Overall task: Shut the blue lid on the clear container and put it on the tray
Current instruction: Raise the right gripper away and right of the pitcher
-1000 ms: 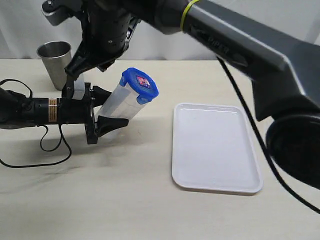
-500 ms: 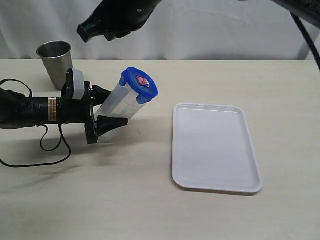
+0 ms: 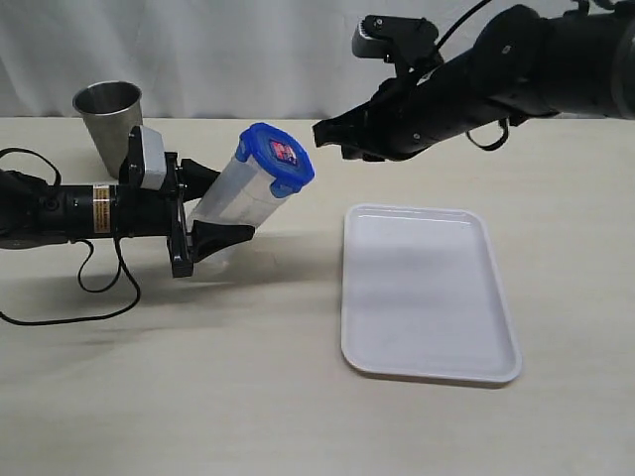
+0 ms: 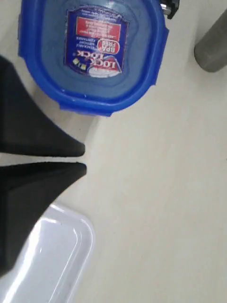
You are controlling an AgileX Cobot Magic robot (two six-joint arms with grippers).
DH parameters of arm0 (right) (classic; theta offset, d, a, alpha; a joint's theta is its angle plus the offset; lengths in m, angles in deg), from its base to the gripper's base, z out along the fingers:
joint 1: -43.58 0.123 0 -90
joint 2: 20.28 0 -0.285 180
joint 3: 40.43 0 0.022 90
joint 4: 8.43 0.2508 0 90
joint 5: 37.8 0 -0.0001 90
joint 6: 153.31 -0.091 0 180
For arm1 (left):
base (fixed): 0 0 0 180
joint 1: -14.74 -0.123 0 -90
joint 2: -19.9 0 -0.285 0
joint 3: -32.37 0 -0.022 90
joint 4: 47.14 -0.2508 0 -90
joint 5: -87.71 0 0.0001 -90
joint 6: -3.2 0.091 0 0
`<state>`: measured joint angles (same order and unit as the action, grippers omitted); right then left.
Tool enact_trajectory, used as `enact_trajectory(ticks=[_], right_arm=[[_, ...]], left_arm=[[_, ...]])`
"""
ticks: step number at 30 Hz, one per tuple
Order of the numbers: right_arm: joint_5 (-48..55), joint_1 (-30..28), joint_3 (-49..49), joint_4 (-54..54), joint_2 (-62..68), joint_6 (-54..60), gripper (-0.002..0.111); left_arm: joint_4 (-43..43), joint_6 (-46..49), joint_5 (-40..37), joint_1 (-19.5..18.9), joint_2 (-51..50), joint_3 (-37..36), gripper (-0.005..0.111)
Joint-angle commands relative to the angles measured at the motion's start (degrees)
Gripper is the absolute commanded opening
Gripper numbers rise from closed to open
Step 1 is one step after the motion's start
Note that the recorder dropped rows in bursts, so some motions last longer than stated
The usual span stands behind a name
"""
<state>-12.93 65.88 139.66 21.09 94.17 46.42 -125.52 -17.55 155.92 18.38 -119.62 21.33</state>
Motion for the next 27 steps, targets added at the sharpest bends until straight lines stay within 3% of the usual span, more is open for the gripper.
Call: enact_trajectory(ticks=[1, 11, 20, 27], right_arm=[[0.43, -0.15, -0.28, 16.75, 3.04, 14.34, 0.004], [6.4, -0.15, 0.54, 31.38, 3.49, 28.86, 0.004], [11.66, -0.15, 1.87, 34.74, 3.12, 33.79, 0.004], [7.27, -0.28, 2.7, 29.49, 0.96, 32.67, 0.004]], left_arm=[[1.07, 0.12, 1.75, 1.04, 0.88, -0.19, 0.0], [1.54, 0.12, 1.75, 1.81, 0.88, -0.19, 0.0], [2.8, -4.11, 1.75, 1.81, 0.88, -0.19, 0.0], [4.06, -8.67, 1.75, 1.81, 1.04, -0.19, 0.0]])
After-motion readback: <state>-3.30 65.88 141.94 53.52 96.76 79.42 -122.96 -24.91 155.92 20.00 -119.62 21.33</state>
